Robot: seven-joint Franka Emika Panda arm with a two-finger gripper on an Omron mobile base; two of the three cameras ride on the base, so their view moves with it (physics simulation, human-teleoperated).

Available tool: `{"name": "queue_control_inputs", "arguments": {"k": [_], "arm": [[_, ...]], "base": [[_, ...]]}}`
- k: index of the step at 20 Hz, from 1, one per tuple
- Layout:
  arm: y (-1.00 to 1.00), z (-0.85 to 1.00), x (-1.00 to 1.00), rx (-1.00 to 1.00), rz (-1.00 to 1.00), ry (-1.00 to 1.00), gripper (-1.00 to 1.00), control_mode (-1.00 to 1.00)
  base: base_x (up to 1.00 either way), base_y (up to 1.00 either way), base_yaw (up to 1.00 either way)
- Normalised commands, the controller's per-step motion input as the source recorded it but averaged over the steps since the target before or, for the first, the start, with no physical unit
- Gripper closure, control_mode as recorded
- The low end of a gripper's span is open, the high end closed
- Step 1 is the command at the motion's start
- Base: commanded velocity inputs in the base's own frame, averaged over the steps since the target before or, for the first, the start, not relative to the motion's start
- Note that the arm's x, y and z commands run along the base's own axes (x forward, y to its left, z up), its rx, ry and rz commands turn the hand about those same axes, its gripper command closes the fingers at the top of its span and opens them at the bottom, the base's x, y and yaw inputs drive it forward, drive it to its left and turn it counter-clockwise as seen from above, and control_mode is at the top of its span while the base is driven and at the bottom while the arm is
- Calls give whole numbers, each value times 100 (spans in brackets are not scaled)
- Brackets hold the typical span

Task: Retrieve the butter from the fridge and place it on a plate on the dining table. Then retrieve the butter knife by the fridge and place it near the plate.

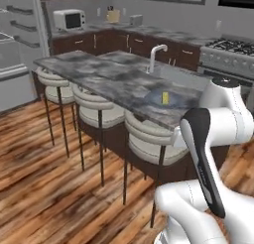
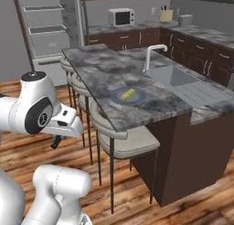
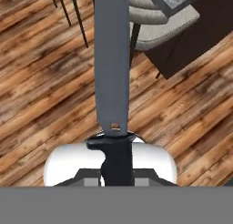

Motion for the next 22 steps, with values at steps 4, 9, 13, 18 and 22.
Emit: {"name": "queue_control_inputs", "arguments": {"k": [4, 9, 13, 18, 22], "arm": [[0, 0, 0, 0, 0, 0, 100, 100], [0, 0, 0, 0, 0, 0, 100, 100], [0, 0, 0, 0, 0, 0, 100, 100], [0, 0, 0, 0, 0, 0, 100, 100], [0, 0, 0, 0, 0, 0, 100, 100]], "base": [[22, 51, -75], [36, 41, -80], [24, 51, -76], [-1, 86, -55], [17, 87, -45]]}}
